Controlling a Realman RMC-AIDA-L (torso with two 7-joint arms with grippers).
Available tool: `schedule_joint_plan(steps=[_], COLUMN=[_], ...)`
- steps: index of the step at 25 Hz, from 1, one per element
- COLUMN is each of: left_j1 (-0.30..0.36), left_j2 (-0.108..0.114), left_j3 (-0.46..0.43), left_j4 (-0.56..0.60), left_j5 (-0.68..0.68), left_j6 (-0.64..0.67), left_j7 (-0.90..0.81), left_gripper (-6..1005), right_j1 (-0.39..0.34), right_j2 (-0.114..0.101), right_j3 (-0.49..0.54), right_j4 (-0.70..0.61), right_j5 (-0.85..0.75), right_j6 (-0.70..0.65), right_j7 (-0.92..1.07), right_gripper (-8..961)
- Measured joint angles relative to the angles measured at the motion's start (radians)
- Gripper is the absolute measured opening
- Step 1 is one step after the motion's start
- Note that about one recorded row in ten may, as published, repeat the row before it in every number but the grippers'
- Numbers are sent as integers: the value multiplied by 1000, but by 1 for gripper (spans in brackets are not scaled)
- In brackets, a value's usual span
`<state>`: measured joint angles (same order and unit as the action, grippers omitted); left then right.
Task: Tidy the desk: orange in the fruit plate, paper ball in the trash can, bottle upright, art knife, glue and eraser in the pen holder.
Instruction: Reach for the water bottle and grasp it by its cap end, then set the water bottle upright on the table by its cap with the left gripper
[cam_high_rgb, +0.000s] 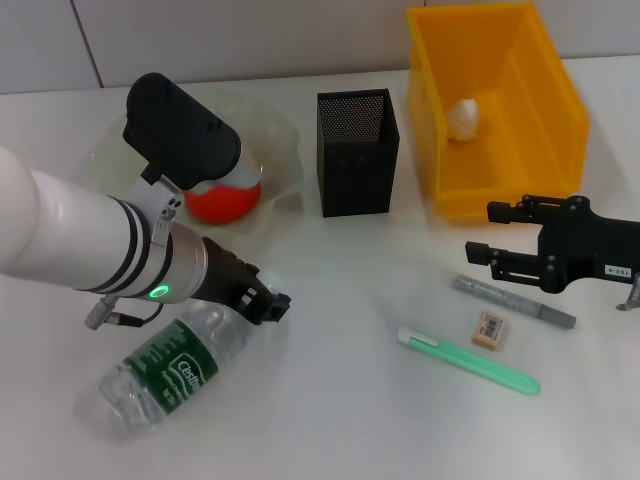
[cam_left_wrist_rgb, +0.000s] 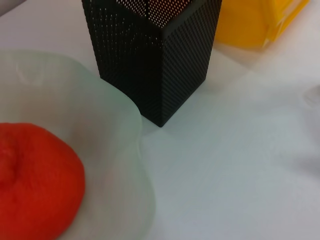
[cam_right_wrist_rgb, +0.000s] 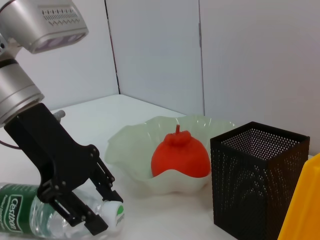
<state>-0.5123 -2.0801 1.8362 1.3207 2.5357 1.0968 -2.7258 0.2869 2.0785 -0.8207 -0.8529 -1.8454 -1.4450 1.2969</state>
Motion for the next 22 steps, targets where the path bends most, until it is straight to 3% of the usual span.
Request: schedule_joint_plan(steps=[10,22], left_j1=[1,4], left_j2=[0,1], left_j3=[2,6], left_j4=[0,2], left_j5=[1,0], left_j6=[3,2], left_j7=[0,11], left_gripper=[446,446], right_j1=[-1,0], right_j2=[1,2], right_j3=[0,0], right_j4=[0,-1], right_j5=[0,0], right_j6=[-3,-3], right_j7=[-1,-1], right_gripper=[610,607])
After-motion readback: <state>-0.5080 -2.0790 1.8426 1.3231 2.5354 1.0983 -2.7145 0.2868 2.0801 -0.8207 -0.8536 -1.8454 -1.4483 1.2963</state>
